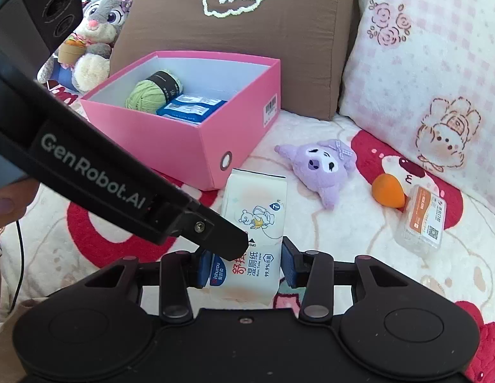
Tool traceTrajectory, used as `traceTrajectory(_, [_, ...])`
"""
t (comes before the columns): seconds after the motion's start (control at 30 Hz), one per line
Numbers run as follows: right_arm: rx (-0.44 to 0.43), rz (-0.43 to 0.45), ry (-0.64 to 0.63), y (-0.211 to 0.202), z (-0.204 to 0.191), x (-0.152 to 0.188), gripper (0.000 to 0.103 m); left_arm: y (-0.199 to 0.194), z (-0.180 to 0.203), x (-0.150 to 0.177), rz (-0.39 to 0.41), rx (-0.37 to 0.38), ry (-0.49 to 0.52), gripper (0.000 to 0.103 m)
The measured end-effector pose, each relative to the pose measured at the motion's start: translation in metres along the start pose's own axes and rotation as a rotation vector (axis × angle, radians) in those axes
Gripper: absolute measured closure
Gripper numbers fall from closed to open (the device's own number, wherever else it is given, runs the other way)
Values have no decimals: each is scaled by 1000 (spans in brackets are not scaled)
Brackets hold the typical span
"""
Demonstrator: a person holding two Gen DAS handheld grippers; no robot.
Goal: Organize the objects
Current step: 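Lift the white tissue pack with the left gripper toward the pink box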
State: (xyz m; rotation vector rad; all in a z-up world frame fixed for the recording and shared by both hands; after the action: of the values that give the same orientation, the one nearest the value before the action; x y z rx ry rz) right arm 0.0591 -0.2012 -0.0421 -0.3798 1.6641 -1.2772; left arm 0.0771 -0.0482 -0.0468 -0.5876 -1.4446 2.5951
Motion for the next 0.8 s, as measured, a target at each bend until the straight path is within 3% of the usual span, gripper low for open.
traceTrajectory(0.27, [21, 21, -54, -14, -19, -4, 56, -19, 4, 11, 1, -35, 21, 82])
traceTrajectory(0.6, [53, 56, -106, -33, -38, -12, 56, -48, 3, 21, 26, -25, 30, 82])
traceTrajectory(0.8, [75, 97, -122, -46, -48, -23, 56, -69, 3, 13, 17, -42, 57, 79])
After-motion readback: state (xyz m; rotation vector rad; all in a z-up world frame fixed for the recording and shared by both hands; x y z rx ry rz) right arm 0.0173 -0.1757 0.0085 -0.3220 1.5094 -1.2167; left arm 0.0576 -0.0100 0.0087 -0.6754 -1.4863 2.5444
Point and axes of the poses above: each gripper's, at about its wrist camera, not at the fingertips, and y roughly the way its jaws point, z to its right, x to its underside, the point moved 3 cm from there along y, roughly the way its jaws point, and after that the axes turned 14 degrees about -z, right-handed, at the moved point
